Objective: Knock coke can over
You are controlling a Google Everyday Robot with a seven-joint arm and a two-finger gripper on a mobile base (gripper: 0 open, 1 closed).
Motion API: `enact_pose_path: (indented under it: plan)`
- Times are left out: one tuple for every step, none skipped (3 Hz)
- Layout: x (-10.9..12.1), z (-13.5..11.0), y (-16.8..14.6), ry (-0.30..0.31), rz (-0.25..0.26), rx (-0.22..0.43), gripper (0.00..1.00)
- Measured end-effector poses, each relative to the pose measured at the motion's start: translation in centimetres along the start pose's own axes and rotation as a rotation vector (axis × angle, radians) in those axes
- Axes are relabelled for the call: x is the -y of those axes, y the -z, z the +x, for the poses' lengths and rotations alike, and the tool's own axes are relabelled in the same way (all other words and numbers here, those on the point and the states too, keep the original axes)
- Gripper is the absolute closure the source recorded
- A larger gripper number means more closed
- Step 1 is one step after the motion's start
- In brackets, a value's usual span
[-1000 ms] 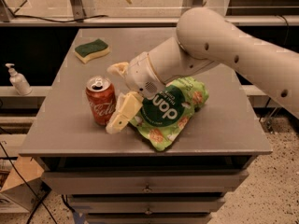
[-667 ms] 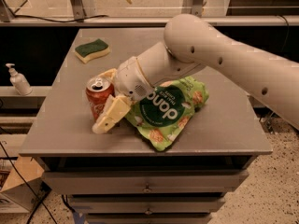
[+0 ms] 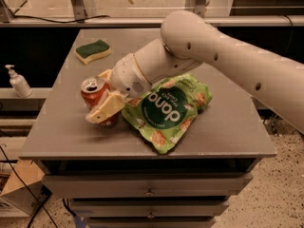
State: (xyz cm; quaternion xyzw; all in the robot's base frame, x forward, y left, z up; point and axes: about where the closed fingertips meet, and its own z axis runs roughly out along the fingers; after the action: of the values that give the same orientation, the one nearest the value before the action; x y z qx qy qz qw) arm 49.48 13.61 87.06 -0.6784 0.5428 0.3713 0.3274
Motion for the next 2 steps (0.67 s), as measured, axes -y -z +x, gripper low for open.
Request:
enact_pose_path:
  plan:
    - [2.1,-0.3,2.1,0.040,0.053,-0.083,0.87]
    - [5.3,0.3,4.6,0.099,0.125,-0.244,1.00]
